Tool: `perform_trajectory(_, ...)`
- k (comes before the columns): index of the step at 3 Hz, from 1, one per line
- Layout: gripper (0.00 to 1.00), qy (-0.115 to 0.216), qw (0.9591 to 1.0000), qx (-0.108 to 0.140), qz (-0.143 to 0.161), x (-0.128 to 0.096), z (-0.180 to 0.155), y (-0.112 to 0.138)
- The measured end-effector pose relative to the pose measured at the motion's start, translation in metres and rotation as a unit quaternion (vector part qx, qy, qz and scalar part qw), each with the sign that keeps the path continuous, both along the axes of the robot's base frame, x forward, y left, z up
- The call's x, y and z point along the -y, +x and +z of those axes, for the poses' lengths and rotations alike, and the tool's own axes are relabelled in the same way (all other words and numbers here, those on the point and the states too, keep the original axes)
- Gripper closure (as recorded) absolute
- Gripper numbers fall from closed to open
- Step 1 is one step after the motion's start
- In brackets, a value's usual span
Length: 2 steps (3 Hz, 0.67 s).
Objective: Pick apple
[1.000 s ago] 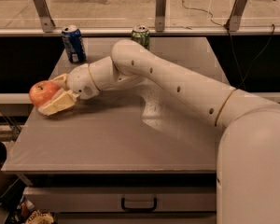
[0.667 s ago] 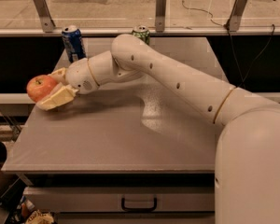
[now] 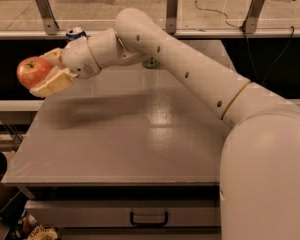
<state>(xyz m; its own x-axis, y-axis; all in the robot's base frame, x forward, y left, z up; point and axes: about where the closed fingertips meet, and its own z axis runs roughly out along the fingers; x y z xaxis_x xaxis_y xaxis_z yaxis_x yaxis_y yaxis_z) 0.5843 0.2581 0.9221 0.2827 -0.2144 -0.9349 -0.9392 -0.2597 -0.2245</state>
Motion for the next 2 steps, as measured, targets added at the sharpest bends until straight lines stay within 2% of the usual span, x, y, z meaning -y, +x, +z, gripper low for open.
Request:
perform_trajectory(1, 1.0, 0.016, 0.9993, 0.033, 0.006, 0.004, 0.025, -0.002)
perform_trajectory(2, 1.0, 0.036, 0.998, 0.051, 0.01, 0.012, 0.036, -0.002)
